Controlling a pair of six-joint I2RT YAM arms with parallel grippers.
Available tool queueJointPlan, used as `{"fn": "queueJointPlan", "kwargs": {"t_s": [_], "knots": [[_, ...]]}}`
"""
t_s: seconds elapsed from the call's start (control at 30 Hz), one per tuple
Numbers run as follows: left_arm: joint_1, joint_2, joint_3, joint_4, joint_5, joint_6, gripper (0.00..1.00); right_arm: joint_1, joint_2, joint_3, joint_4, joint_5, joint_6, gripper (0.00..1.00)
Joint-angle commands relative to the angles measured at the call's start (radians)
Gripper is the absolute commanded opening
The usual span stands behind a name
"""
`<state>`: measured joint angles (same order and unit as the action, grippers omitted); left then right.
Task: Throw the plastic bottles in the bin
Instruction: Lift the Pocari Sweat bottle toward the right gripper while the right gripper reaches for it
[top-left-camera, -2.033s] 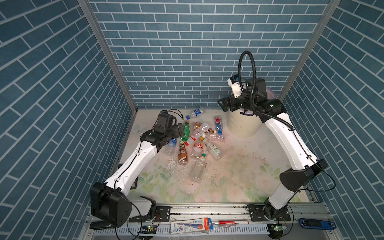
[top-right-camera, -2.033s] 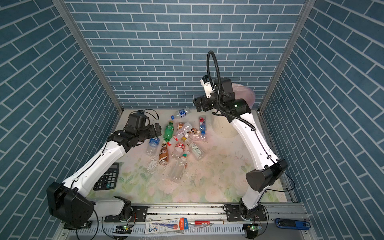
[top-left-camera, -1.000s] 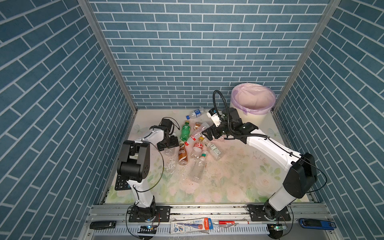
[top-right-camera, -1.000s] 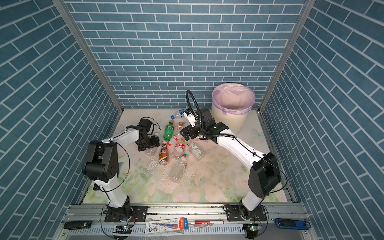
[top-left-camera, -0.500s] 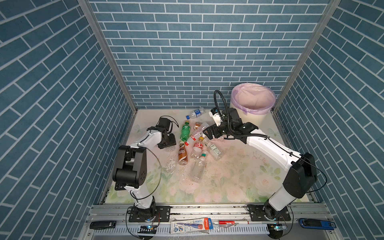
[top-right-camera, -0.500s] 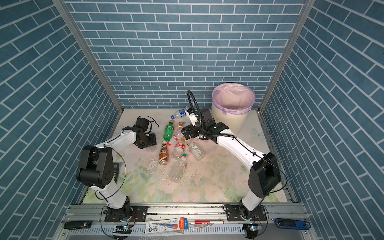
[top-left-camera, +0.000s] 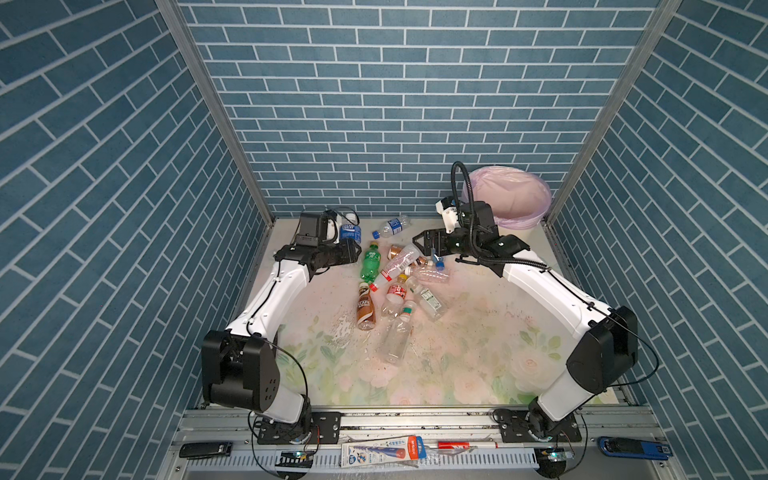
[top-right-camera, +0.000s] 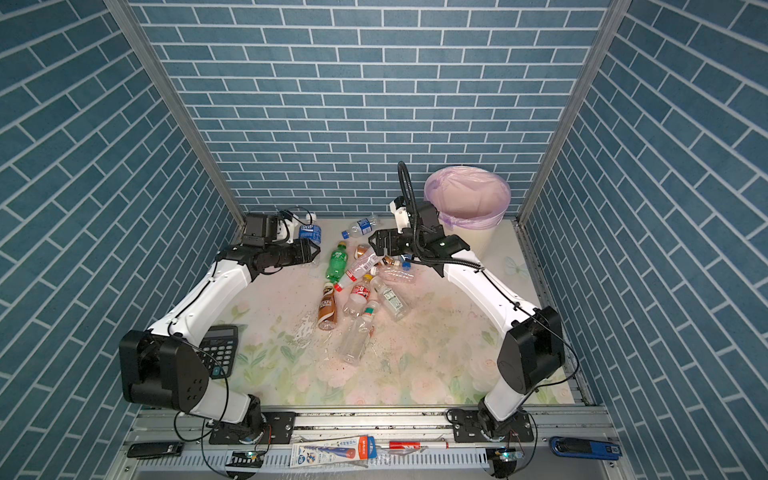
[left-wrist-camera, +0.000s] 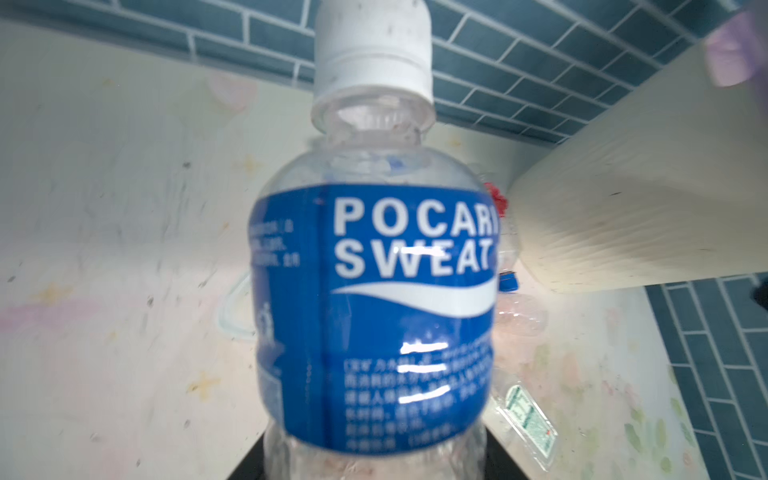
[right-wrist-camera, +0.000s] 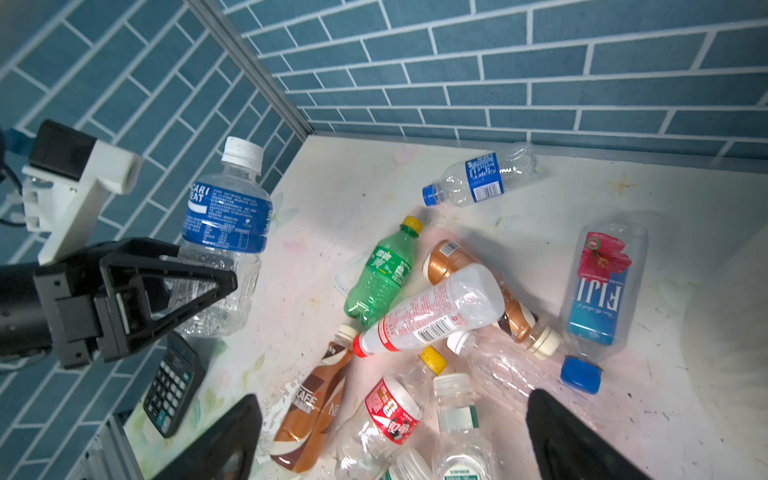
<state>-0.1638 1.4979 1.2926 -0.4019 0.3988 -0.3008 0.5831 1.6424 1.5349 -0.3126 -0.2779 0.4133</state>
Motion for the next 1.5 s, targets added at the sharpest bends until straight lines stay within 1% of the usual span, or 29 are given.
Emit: {"fn": "queueJointPlan", "kwargs": {"t_s": [0.0, 0.1, 0.2, 0.23, 0.37, 0.5, 0.63, 0.8, 1.0, 1.2, 1.47], "knots": [[-0.008, -0.016, -0.027, 0.176, 0.145, -0.038, 0.59, 0.005, 0.021, 0.081, 0.083, -0.062, 0.083, 0.99], [-0.039, -0.049, -0.119, 0.32, 0.17, -0.075, 0.6, 0.006, 0.049, 0.09, 0.135, -0.079, 0.121, 0.99], [-0.048, -0.099, -0.2, 0.442, 0.205, -0.148, 0.61, 0.009, 0.09, 0.099, 0.182, -0.11, 0.173, 0.99], [-0.053, -0.112, -0.216, 0.461, 0.209, -0.152, 0.61, 0.013, 0.099, 0.097, 0.2, -0.114, 0.186, 0.99], [-0.085, -0.146, -0.226, 0.449, 0.206, -0.121, 0.62, 0.041, 0.144, 0.114, 0.232, -0.132, 0.206, 0.99], [-0.125, -0.133, -0.215, 0.427, 0.21, -0.104, 0.63, 0.058, 0.179, 0.136, 0.247, -0.155, 0.226, 0.99], [-0.155, -0.136, -0.2, 0.385, 0.184, -0.08, 0.63, 0.061, 0.188, 0.143, 0.265, -0.169, 0.25, 0.96], [-0.157, -0.126, -0.19, 0.37, 0.178, -0.09, 0.62, 0.062, 0.169, 0.124, 0.299, -0.176, 0.272, 0.92], [-0.156, -0.127, -0.181, 0.334, 0.147, -0.078, 0.62, 0.063, 0.128, 0.108, 0.296, -0.164, 0.263, 0.91], [-0.157, -0.11, -0.168, 0.318, 0.153, -0.081, 0.62, 0.064, 0.083, 0.091, 0.297, -0.174, 0.249, 0.92], [-0.157, -0.088, -0.162, 0.325, 0.189, -0.09, 0.62, 0.088, 0.119, 0.111, 0.298, -0.221, 0.229, 0.92]]}}
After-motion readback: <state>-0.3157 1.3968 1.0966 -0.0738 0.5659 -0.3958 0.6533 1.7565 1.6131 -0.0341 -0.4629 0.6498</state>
